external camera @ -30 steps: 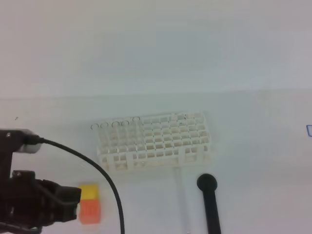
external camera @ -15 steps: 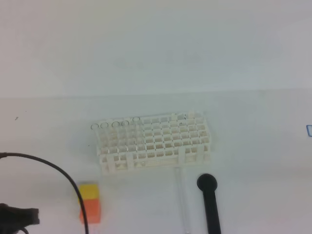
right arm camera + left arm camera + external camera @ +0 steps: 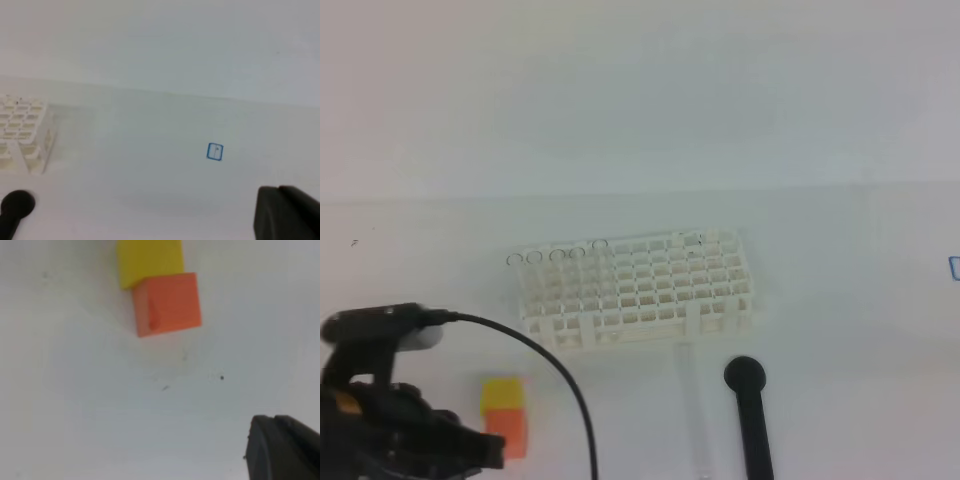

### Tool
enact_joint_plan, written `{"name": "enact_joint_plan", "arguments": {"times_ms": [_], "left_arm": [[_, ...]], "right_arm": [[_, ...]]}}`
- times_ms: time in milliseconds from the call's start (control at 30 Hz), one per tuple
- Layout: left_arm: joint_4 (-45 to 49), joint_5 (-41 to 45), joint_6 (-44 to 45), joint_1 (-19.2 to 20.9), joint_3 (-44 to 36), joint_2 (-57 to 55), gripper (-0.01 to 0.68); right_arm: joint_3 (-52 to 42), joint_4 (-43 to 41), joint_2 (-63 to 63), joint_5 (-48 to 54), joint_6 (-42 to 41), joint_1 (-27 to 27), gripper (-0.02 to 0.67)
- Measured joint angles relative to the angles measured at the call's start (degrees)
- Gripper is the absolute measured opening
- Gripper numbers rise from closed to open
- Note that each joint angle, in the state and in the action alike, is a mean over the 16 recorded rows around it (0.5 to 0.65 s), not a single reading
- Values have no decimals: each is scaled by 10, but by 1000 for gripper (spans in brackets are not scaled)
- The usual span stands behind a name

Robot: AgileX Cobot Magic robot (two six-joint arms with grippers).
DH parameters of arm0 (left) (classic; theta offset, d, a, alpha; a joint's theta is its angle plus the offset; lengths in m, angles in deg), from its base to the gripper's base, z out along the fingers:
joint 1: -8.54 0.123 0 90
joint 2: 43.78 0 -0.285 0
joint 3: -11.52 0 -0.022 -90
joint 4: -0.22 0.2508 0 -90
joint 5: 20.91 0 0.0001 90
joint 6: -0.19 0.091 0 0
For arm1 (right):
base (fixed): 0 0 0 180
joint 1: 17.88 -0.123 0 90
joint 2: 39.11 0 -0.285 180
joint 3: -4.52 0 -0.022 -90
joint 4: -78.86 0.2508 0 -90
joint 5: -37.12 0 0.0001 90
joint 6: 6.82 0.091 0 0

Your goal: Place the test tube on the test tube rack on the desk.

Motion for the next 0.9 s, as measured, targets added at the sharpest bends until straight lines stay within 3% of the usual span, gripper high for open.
{"name": "enact_joint_plan", "arguments": {"times_ms": [300, 500, 633, 900], "left_arm": [[87, -58, -147, -144, 38, -104, 0], [146, -83, -252, -211, 84, -182, 20], [165, -94, -298, -238, 122, -235, 87], [167, -107, -348, -271, 196, -327, 298]], "right_arm": [[0, 17, 0, 5, -1, 0, -1], [0, 22, 0, 14, -1, 0, -1], [0, 23, 0, 19, -1, 0, -1], [0, 29, 0, 25, -5, 0, -1]]}}
